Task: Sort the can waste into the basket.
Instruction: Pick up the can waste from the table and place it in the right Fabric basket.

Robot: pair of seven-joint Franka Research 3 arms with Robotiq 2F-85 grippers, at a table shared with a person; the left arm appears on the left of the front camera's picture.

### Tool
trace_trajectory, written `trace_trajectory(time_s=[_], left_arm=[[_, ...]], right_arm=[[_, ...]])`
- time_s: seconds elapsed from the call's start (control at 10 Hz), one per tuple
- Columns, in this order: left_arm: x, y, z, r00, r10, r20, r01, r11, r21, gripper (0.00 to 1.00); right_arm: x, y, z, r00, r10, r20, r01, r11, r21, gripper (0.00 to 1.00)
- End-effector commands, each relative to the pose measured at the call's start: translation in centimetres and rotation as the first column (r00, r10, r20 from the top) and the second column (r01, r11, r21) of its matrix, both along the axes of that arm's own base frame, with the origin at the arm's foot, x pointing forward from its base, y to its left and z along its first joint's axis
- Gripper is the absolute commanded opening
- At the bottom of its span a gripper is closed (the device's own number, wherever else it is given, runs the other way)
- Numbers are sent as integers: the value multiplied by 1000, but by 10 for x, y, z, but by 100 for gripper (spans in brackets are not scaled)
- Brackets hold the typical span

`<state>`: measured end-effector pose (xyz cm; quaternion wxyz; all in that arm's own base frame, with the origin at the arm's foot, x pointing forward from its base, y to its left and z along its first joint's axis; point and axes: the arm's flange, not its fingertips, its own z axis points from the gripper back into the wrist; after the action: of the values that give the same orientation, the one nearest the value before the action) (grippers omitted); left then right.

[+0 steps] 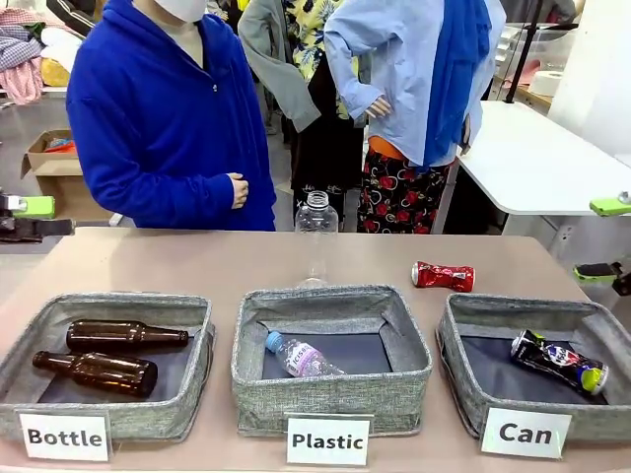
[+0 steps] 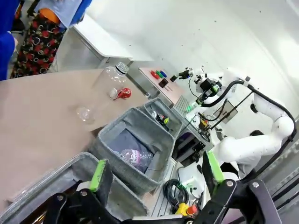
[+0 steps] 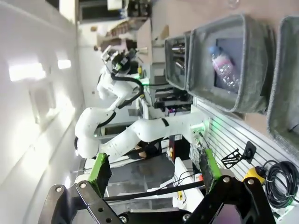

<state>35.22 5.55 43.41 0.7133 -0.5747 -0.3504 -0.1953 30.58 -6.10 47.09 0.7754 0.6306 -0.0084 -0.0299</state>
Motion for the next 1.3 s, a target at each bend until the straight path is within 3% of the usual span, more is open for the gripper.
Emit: trace_trajectory(time_s=[0.0,0.8,0.9,1.0,1.1,1.2], left_arm=[[-4,8,0,1000,21,-11,-21,1000,-7,100],[-4,8,0,1000,21,-11,-21,1000,-7,100],[-4,8,0,1000,21,-11,-21,1000,-7,100],[-4,8,0,1000,21,-11,-21,1000,-7,100],[-4,8,0,1000,21,-11,-21,1000,-7,100],[-4,8,0,1000,21,-11,-21,1000,-7,100]], right_arm=[[2,4,2,1000,6,2,-6,1000,22,100],[0,2,0,1000,9,-3,-9,1000,4,100],[4,5,18,995,38,87,-30,995,-98,100],[34,17,26,971,152,183,-100,958,-267,100],[63,28,27,967,195,161,-101,880,-464,100],[88,37,23,980,146,136,-16,738,-675,100]])
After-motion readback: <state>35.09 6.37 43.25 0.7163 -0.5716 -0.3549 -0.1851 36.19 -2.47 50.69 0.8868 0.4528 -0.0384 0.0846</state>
